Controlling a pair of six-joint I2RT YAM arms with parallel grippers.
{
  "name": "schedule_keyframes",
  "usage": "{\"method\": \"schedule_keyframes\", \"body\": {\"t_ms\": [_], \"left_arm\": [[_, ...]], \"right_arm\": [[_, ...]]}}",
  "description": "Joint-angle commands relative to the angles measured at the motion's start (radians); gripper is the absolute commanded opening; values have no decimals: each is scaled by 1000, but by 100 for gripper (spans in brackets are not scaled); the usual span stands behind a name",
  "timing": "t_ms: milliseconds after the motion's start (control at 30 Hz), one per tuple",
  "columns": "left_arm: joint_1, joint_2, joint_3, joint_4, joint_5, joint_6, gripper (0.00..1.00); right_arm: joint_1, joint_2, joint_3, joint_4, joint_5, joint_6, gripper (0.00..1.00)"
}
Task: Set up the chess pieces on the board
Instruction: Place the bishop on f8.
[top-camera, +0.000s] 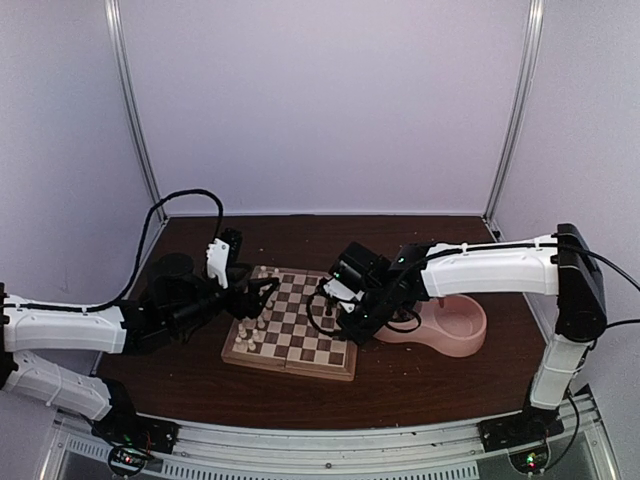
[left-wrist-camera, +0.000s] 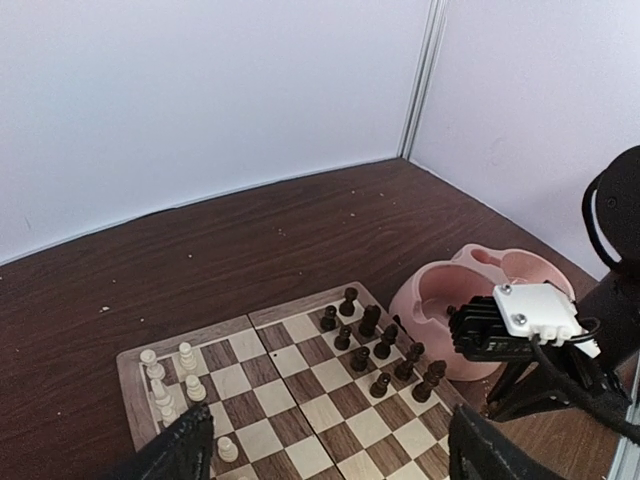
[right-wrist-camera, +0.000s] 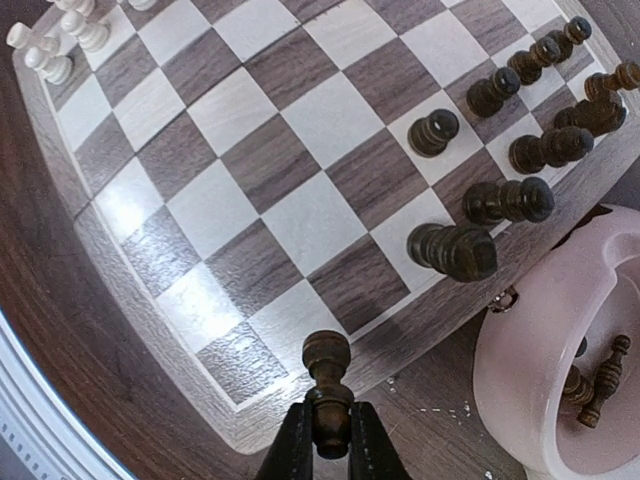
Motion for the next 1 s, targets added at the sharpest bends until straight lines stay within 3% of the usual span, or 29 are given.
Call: {"method": "schedule_keyframes", "body": {"t_ms": [0, 833, 967], "left_arm": [[6, -7, 9, -13, -32, -35, 81], [6, 7, 20, -31, -39, -33, 81], [6, 9, 22, -32, -38, -30, 81]], "right_arm": [[3, 34, 52, -78, 81, -14, 2], [8, 162, 183, -120, 81, -48, 5], [8, 174, 195, -123, 81, -51, 11]]}}
